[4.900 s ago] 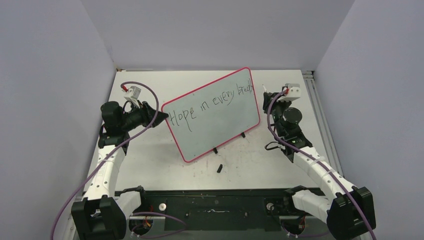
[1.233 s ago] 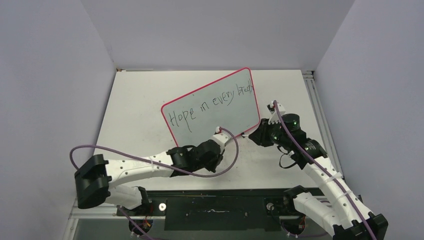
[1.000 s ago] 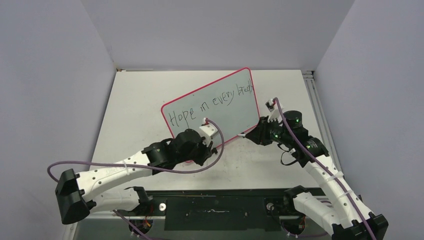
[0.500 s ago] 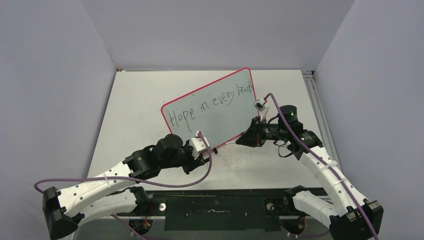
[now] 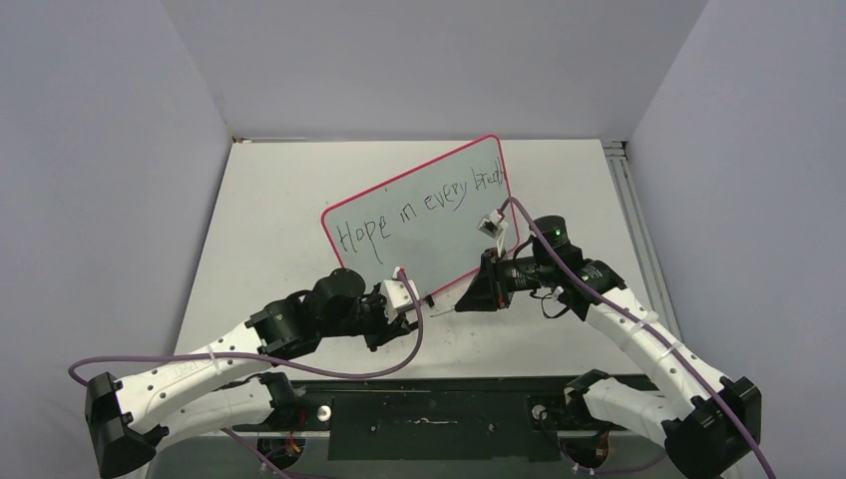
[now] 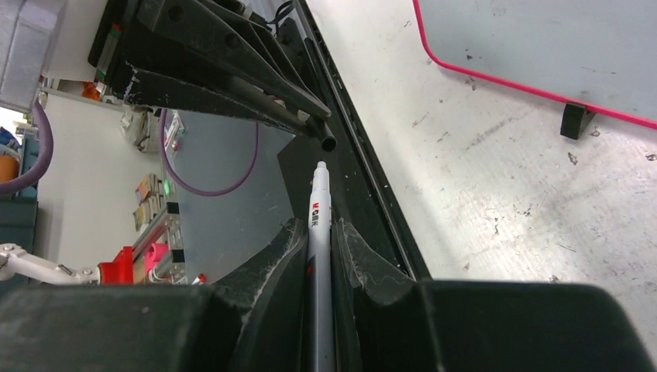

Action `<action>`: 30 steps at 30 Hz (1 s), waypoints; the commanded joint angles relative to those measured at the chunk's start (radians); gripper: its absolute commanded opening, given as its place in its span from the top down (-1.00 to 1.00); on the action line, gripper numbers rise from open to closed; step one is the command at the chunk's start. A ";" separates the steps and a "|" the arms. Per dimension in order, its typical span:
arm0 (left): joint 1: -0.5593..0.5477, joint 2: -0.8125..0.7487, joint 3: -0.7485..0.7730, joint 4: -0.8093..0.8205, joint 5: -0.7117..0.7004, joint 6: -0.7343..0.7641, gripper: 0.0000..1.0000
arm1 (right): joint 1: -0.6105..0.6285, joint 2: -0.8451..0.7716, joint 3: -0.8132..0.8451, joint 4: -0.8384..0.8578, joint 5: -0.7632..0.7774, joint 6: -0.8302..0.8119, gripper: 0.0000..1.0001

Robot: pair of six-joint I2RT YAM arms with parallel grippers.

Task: Write a sentence on the whiteboard
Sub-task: Close the whiteboard marker at the center of the board.

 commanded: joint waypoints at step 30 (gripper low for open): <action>-0.014 -0.025 0.011 0.028 0.030 0.017 1.00 | 0.015 0.060 -0.061 0.184 -0.119 0.049 0.89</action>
